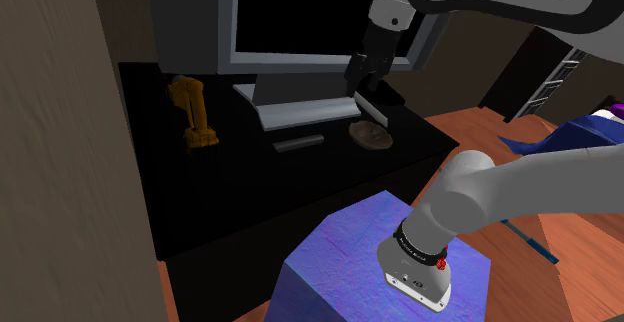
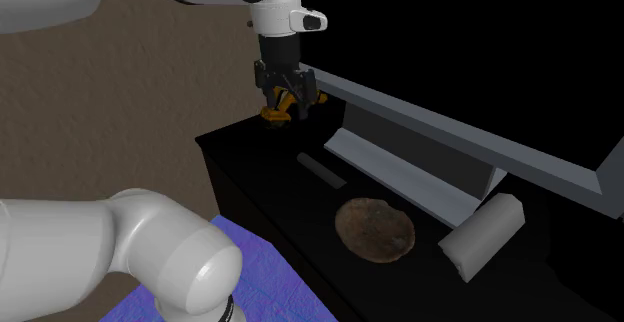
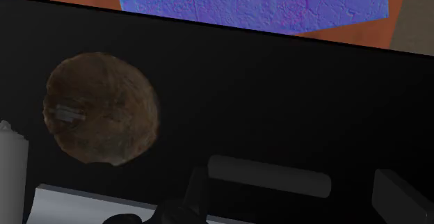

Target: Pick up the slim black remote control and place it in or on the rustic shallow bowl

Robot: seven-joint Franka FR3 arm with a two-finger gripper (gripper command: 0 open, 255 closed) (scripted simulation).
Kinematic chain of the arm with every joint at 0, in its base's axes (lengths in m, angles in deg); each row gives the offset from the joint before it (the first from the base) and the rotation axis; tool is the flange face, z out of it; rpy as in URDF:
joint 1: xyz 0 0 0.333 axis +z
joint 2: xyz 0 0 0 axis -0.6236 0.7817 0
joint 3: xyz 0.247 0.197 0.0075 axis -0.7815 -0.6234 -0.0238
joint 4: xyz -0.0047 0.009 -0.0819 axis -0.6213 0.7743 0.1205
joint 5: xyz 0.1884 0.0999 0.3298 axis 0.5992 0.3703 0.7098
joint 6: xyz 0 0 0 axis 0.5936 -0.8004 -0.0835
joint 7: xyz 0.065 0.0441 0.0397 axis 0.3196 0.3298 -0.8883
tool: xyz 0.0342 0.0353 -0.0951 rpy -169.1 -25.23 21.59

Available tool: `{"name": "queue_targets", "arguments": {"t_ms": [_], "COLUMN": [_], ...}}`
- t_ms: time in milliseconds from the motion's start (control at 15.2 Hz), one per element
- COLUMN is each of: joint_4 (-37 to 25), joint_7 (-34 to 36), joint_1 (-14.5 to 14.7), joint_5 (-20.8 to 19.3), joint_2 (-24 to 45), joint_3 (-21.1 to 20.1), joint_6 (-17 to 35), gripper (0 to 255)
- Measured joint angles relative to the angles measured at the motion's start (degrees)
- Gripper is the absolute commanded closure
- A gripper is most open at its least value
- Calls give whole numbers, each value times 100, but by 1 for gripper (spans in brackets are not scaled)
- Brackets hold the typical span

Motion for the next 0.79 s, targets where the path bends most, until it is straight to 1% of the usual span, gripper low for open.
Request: {"name": "queue_targets", "arguments": {"t_ms": [66,198,396,792], "joint_4": [0,125,432,745], "joint_7": [0,-394,-1340,-3378], "joint_1": [0,108,354,878], "joint_5": [0,-95,-305,-656], "joint_2": [0,100,358,1252], "joint_3": [0,124,409,1018], "joint_6": [0,239,852,2189], "gripper": [0,0,0,0]}}
